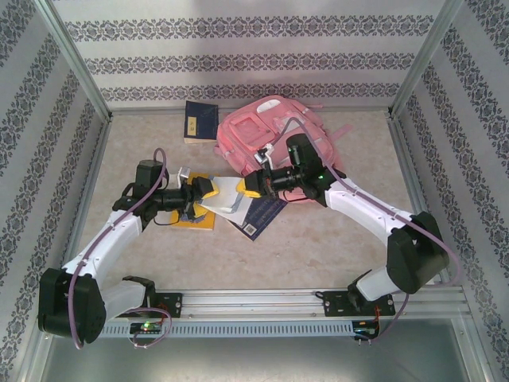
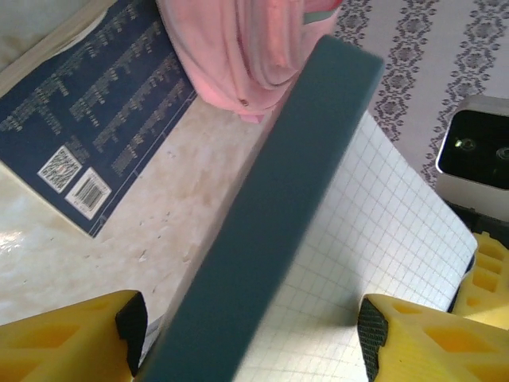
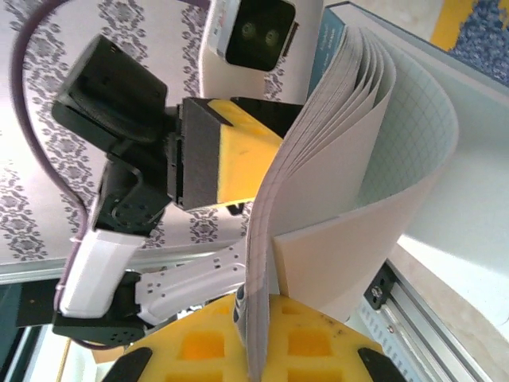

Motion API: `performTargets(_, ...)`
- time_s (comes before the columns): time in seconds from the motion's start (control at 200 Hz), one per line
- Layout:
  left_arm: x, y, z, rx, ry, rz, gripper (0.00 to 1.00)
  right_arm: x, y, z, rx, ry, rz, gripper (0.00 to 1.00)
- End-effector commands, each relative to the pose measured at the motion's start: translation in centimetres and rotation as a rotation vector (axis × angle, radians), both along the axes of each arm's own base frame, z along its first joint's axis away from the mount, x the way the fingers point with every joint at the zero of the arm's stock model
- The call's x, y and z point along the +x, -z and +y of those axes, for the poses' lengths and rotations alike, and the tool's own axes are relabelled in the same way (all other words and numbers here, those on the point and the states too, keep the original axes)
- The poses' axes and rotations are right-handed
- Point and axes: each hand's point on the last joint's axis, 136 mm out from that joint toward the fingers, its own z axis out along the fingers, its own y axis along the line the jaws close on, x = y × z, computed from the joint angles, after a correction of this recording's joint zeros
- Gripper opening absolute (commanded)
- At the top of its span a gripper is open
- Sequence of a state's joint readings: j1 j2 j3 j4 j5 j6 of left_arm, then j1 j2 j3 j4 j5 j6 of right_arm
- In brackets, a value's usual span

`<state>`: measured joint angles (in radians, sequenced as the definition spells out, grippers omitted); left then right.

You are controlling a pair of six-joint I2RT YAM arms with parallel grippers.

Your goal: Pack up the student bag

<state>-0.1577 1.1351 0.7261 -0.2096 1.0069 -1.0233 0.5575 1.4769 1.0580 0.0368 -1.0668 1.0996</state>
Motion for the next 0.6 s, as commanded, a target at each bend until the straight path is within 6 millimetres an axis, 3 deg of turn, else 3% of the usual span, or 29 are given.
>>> performTargets(0.0, 0.0, -1.5, -0.3, 0.012, 0.027, -0.058, 0.76, -0.3, -4.0, -0.4, 0.100, -0.006, -0.068, 0.00)
performTargets(0.07, 0.2, -1.8, -0.2, 0.033, 0.027, -0.076, 0.79, -0.5, -4.4, -0.6, 0.102, 0.003, -0.064, 0.00)
performTargets(0.205, 1.0, -4.6, -0.7, 0.047, 0.073, -0.184, 0.82, -1.0, -4.8, -1.3, 0.103, 0.033, -0.021, 0.00)
performTargets(0.345, 1.5, -7.2, -1.0, 0.044, 0.088, -0.295, 0.82, -1.4, -6.6, -2.5, 0.131, 0.103, -0.003, 0.00)
performTargets(0.46, 1.8, -8.9, -1.6, -0.029, 0.078, -0.346, 0.79, -1.4, -7.9, -3.3, 0.150, 0.138, -0.015, 0.00)
performTargets(0.6, 1.8, -11.2, -2.6, -0.134, 0.066, -0.393, 0.70, -0.1, -7.8, -4.3, 0.137, 0.207, -0.022, 0.00)
